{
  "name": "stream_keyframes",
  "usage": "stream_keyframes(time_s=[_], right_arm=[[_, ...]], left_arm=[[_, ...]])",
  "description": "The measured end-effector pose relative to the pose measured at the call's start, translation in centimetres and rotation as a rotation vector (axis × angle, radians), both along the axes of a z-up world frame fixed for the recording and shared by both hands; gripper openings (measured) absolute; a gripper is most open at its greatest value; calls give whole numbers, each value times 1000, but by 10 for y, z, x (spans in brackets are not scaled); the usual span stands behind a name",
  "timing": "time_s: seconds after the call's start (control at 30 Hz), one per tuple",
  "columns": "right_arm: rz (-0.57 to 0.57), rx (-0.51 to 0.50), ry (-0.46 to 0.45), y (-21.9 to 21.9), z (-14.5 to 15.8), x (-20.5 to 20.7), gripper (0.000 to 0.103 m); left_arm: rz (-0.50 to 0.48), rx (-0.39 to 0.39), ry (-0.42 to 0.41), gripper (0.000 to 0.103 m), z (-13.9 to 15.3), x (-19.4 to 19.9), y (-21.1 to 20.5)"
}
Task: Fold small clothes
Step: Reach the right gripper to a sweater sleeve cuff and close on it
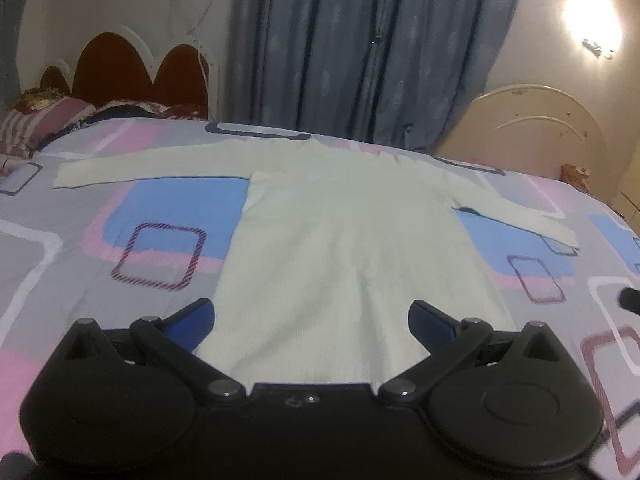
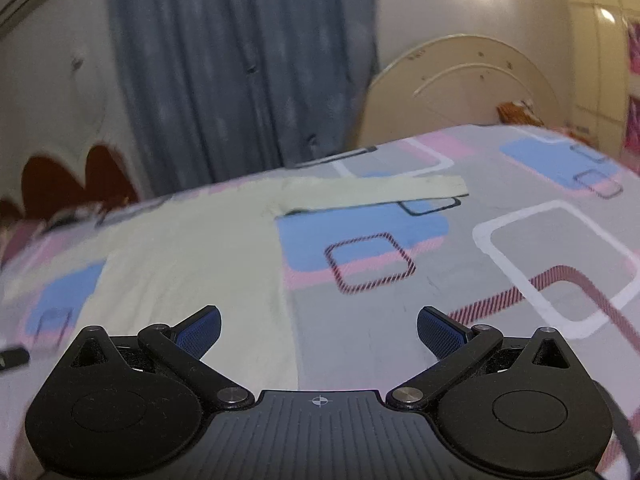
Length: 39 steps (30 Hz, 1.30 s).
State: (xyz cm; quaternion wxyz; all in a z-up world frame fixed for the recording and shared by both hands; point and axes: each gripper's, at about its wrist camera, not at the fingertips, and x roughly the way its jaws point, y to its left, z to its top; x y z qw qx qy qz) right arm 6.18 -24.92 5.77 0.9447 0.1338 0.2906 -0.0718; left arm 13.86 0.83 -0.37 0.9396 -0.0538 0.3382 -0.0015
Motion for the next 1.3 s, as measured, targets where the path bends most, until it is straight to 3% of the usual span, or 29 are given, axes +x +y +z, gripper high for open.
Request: stream_keyframes(time_s=[0.1,0.13,0.23,0.27,0.3,0.33,0.37,0.4,0.5,0.53,0.6,0.63,0.9,1.17,1.23,1.3], right_arm=[[-31,19,-26,-19,0,24,103],[-44,26,-34,-27,0,35,103],[-80,19,-48,-47,-4,61,103],[-92,16,-52,-55,-7,72,99],[-102,14,-52,-65,-10,85,84],[-116,20,-43,-75,-14,98,77],[-129,30,-37,-85,-19,110,75],[-150,37,-33,-97,-24,124,75],[-204,41,-48,-132,-36,160,73],[-218,43,-48,-145,-41,172,69],[-244,60,-39,-169,-53,194,50],[-263,72,-35,-181,-60,204,48],[-377,141,4,-251,-112,253,48],[-418,265,-10,-283,-139,258,47],[-421,262,-8,-286,-141,260,38],[-431,257,6,-290,-141,261,18]], left_arm=[[1,15,1,101,-7,28,-5],[-3,33,-11,96,-8,39,-7],[48,89,-34,95,-12,67,-11],[64,110,-48,94,-13,77,-12],[67,119,-56,92,-14,87,-12],[62,115,-59,84,-16,99,-12],[58,104,-57,76,-19,110,-11],[53,91,-49,73,-22,123,-10],[76,90,-41,74,-33,151,-11],[91,95,-38,78,-38,161,-11],[97,85,-22,80,-48,179,-10],[95,79,-15,80,-52,185,-10],[66,111,22,73,-79,237,-18],[34,98,33,70,-93,269,-25],[29,96,36,70,-95,273,-26],[21,100,40,70,-98,274,-24]])
